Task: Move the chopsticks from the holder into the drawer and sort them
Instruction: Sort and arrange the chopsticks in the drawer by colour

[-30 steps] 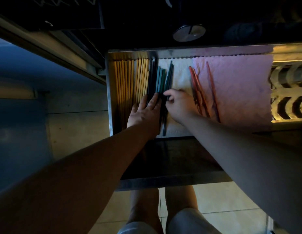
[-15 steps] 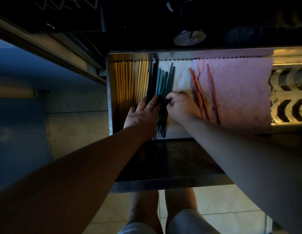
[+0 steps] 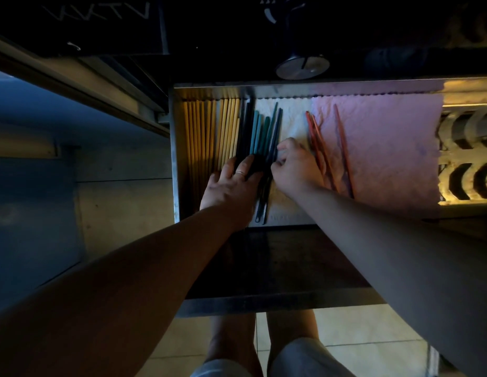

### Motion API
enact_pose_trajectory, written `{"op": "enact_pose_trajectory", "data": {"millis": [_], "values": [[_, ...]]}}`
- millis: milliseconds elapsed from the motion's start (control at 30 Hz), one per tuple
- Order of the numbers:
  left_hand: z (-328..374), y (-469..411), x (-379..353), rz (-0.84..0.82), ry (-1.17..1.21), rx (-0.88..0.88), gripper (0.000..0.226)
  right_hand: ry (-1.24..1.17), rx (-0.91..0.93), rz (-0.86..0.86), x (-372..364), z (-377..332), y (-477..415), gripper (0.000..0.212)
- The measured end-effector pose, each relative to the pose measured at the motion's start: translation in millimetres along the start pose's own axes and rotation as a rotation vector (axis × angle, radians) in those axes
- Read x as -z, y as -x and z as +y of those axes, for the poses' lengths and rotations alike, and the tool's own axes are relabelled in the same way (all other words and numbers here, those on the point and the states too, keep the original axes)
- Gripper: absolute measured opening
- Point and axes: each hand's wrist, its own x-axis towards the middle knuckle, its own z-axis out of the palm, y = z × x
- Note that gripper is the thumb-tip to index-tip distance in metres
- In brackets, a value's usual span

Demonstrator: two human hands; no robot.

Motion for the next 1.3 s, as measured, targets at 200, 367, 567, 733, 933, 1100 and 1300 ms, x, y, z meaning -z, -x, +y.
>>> {"op": "enact_pose_trajectory", "data": {"millis": [200, 367, 567, 733, 933, 1100, 1300], "values": [[-1, -4, -3, 0.044, 0.003, 0.006, 0.079, -0.064, -0.027, -0.002, -2, -2, -8, 0.039], [-3, -5, -7, 0.019, -0.047, -0.023, 0.085, -0.115, -0.069, -0.04, -3, -3, -12, 0.038], [-4, -6, -1, 0.032, 0.031, -0.023, 0.082, -0.129, -0.065, -0.02, -4, -9, -10, 0.037], [-6, -5, -4, 0.024, 0.012, -0.034, 0.084, -0.101, -0.081, 0.013, -4, -11, -10, 0.034], [-2, -3, -2, -0.008, 0.007, -0.032, 0.084, -0.073, -0.088, 0.005, 9, 0, -3, 0.037], [17, 1, 1, 0.054, 0.036, -0.04, 0.07, -0.043, -0.054, 0.058, 29, 28, 4, 0.036], [64, -7, 6, 0.06, 0.152, -0.013, 0.055, -0.122, -0.074, 0.058, 47, 69, 5, 0.029]]}}
